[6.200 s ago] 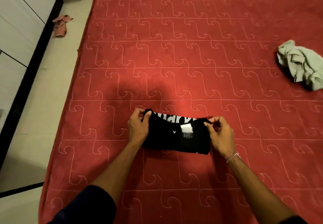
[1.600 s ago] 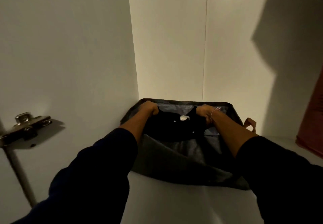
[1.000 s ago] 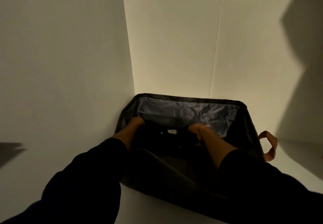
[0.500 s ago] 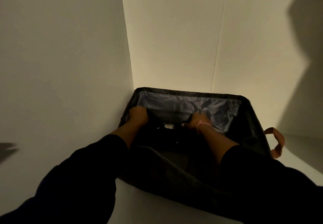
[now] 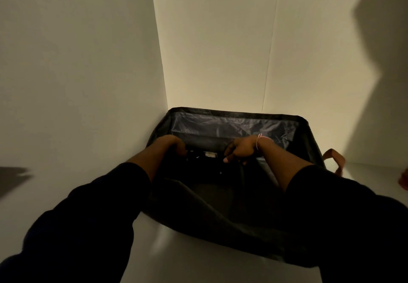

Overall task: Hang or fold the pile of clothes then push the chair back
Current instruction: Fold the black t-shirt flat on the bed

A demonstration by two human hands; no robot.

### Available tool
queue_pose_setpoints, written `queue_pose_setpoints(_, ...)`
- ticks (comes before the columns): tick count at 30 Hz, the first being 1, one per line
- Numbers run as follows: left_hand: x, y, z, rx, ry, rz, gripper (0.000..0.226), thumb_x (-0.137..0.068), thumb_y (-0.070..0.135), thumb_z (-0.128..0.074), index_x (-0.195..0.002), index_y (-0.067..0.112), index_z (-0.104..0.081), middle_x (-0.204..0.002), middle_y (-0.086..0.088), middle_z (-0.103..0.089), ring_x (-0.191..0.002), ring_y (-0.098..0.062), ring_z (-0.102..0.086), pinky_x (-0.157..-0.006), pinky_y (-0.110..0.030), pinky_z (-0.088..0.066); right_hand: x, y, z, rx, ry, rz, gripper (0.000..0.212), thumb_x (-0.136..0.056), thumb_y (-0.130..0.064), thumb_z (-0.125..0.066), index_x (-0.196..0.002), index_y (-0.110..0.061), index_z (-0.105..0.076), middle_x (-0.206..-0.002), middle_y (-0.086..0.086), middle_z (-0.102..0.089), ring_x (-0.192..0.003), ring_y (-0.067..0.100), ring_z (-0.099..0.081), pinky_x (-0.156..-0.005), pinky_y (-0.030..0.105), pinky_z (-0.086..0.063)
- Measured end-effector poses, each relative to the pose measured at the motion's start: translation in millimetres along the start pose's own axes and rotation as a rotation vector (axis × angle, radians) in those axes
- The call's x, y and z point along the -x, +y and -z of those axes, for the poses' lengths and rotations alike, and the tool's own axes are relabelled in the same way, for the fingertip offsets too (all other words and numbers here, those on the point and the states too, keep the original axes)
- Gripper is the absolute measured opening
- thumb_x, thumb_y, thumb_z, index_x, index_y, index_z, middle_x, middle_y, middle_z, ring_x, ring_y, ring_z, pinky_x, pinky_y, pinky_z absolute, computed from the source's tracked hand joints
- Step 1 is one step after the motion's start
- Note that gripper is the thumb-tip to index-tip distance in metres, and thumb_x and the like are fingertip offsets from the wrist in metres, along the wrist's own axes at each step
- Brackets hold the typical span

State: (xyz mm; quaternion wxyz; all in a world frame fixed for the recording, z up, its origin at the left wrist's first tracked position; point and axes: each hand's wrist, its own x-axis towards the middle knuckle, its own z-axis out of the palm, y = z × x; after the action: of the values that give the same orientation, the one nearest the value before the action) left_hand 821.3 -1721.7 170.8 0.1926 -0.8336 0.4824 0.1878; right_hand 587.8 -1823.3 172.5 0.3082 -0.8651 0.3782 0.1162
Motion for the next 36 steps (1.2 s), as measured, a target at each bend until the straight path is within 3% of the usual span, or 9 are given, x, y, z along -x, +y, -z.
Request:
queue_pose_setpoints(6,25,0,7,-0.060,0.093,-0.131,0.065,-0.090,0.056,-0.061,-0.145,0.021,-0.050,-0.146,-0.009,-0.050,-0.125,-0.030,-0.054,-0.110,-0.043,-0.041,27,3,18,0.051,-0.012,0.017,0.049,-0.085,-0.043,-0.077,-0.122,-0.013,-0.068,-0.120,0.016,-0.069,-0.102,0.026,-0.067,-0.090,0.041,-0.057)
queue_pose_setpoints(10,72,14,11,0.050,0.113,-0.272,0.057,-0.083,0.066,-0.064,-0.118,0.022,-0.069,-0.123,-0.004,-0.065,-0.111,-0.026,-0.063,-0.107,-0.044,-0.045,60,1,21,0.090,-0.071,0.046,0.050,-0.084,-0.045,-0.078,-0.118,-0.010,-0.069,-0.099,0.007,-0.065,-0.091,0.020,-0.060,-0.078,0.034,-0.053)
queue_pose_setpoints(14,113,24,-1,0.391,0.017,-0.342,0.076,-0.064,0.081,-0.068,-0.109,0.021,-0.073,-0.105,-0.002,-0.075,-0.099,-0.020,-0.071,-0.095,-0.039,-0.055,112,0,14,0.165,-0.117,0.089,0.046,-0.086,-0.049,-0.072,-0.122,-0.020,-0.069,-0.116,-0.002,-0.070,-0.109,0.016,-0.065,-0.095,0.036,-0.055)
queue_pose_setpoints(19,169,18,-20,0.436,0.042,-0.514,0.086,-0.044,0.078,-0.083,-0.101,0.015,-0.078,-0.104,-0.005,-0.077,-0.104,-0.025,-0.070,-0.105,-0.042,-0.050,191,18,-5,0.162,-0.109,0.243,0.069,-0.061,-0.079,-0.071,-0.110,-0.031,-0.076,-0.111,-0.012,-0.075,-0.110,0.012,-0.068,-0.102,0.033,-0.051)
queue_pose_setpoints(23,204,-10,-28,0.355,0.102,-0.383,0.096,-0.032,0.084,-0.080,-0.105,0.022,-0.079,-0.108,0.001,-0.076,-0.106,-0.020,-0.069,-0.104,-0.038,-0.050,244,41,-10,0.292,-0.064,0.411,0.073,-0.053,-0.083,-0.074,-0.107,-0.034,-0.077,-0.116,-0.020,-0.071,-0.114,0.000,-0.063,-0.105,0.025,-0.045)
queue_pose_setpoints(26,228,-18,-31,0.203,0.091,-0.276,0.074,-0.044,0.078,-0.082,-0.100,0.029,-0.077,-0.106,0.010,-0.073,-0.107,-0.013,-0.065,-0.099,-0.030,-0.050,264,60,-15,0.358,-0.068,0.414,0.043,-0.064,-0.059,-0.083,-0.085,-0.021,-0.079,-0.097,-0.016,-0.075,-0.103,-0.006,-0.064,-0.099,0.027,-0.049)
queue_pose_setpoints(30,238,-31,-40,0.180,0.303,-0.242,0.032,-0.078,0.038,-0.081,-0.093,0.010,-0.077,-0.096,-0.003,-0.074,-0.091,-0.019,-0.066,-0.073,-0.016,-0.049,270,76,-13,0.383,0.233,0.455,0.042,-0.083,-0.048,-0.076,-0.059,-0.016,-0.062,-0.056,-0.007,-0.055,-0.054,0.005,-0.048,-0.060,0.019,-0.041)
queue_pose_setpoints(34,239,-39,-50,0.059,0.533,-0.199,0.027,-0.086,0.033,-0.077,-0.069,0.020,-0.061,-0.073,-0.001,-0.060,-0.069,-0.016,-0.054,-0.062,-0.026,-0.040,277,77,-15,0.531,0.469,0.365,0.042,-0.085,-0.053,-0.072,-0.066,-0.017,-0.062,-0.063,-0.004,-0.058,-0.058,0.009,-0.051,-0.055,0.018,-0.036)
queue_pose_setpoints(36,240,-37,-54,0.029,0.607,-0.185,0.025,-0.088,0.033,-0.075,-0.074,0.016,-0.062,-0.076,-0.003,-0.058,-0.070,-0.018,-0.053,-0.063,-0.028,-0.038,280,76,-16,0.599,0.595,0.301,0.042,-0.084,-0.058,-0.070,-0.069,-0.020,-0.062,-0.070,-0.001,-0.062,-0.067,0.014,-0.057,-0.059,0.023,-0.041)
